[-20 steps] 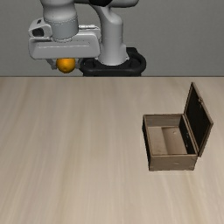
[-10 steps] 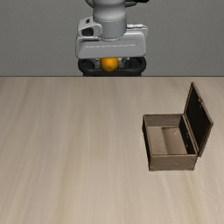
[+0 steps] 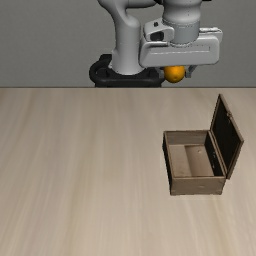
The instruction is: Pick up the orange and put it in the box
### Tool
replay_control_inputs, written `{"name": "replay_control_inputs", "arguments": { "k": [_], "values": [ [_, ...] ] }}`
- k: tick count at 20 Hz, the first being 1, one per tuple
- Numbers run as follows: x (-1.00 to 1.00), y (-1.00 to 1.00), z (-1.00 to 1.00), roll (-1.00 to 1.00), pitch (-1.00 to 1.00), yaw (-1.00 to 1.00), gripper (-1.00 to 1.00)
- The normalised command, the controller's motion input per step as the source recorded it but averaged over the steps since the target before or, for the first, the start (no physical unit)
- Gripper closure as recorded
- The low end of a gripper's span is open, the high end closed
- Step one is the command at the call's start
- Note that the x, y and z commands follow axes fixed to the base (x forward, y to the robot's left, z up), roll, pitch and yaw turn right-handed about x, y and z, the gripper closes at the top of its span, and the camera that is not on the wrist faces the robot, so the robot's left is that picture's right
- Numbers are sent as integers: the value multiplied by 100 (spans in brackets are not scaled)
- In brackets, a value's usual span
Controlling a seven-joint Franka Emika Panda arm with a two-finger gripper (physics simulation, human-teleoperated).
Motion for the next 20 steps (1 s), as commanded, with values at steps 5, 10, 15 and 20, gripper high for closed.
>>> {"name": "replay_control_inputs", "arguments": {
  "k": [5,10,15,20],
  "values": [
    [40,60,0,0,0,0,100],
    [40,0,0,0,0,0,-100],
    [0,0,0,0,0,0,-100],
    [0,0,0,0,0,0,-100]
  ]
}}
